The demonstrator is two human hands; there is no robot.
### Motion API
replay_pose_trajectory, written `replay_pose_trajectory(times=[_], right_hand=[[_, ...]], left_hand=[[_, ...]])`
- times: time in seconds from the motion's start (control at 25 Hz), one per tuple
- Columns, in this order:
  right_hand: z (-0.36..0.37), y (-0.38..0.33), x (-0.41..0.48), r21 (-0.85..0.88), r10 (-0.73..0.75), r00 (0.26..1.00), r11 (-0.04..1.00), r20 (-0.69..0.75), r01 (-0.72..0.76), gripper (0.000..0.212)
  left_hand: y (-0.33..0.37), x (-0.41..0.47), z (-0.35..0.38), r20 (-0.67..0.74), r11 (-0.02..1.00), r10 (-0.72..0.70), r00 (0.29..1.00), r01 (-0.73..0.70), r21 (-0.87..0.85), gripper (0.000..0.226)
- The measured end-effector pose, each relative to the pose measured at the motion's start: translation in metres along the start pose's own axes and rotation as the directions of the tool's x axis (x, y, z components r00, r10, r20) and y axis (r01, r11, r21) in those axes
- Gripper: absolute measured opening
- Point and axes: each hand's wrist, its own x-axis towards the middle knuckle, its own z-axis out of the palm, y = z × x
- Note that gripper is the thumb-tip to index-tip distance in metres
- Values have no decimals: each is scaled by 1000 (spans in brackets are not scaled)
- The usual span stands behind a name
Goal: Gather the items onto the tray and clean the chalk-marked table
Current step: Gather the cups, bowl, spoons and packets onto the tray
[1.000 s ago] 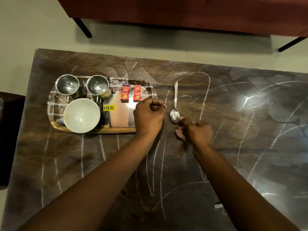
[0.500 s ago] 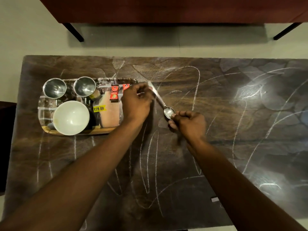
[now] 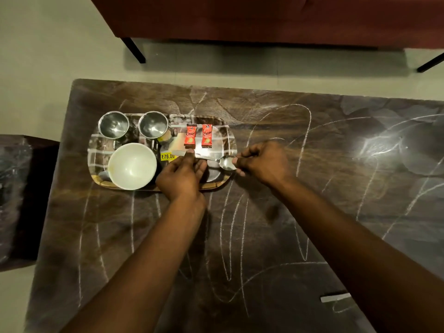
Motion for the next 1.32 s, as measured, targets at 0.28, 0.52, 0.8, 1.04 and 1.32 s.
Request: replay_pose_trajectory(times=[0.28, 0.52, 0.8, 1.04, 1.32], right_hand=[[32, -29, 33, -179, -39, 998, 983, 38, 46, 7], [30, -31, 51, -220, -38, 997, 974, 62, 51, 15], [38, -24, 57, -438, -229, 972, 871, 42, 224, 7], [44, -20, 60, -540, -352, 934, 776, 58, 326, 5], [28, -24, 44, -508, -355, 935, 806, -2, 304, 8]], left_hand=[[16, 24, -8, -8, 992, -121, 993, 121, -27, 13], [2, 29, 0, -13, 989, -145, 989, 145, 3, 6], [3, 27, 4, -54, 992, -122, 991, 124, 28, 16], [3, 25, 6, -68, 993, -106, 992, 109, 41, 17], [6, 16, 6, -77, 992, -111, 991, 115, 52, 10]])
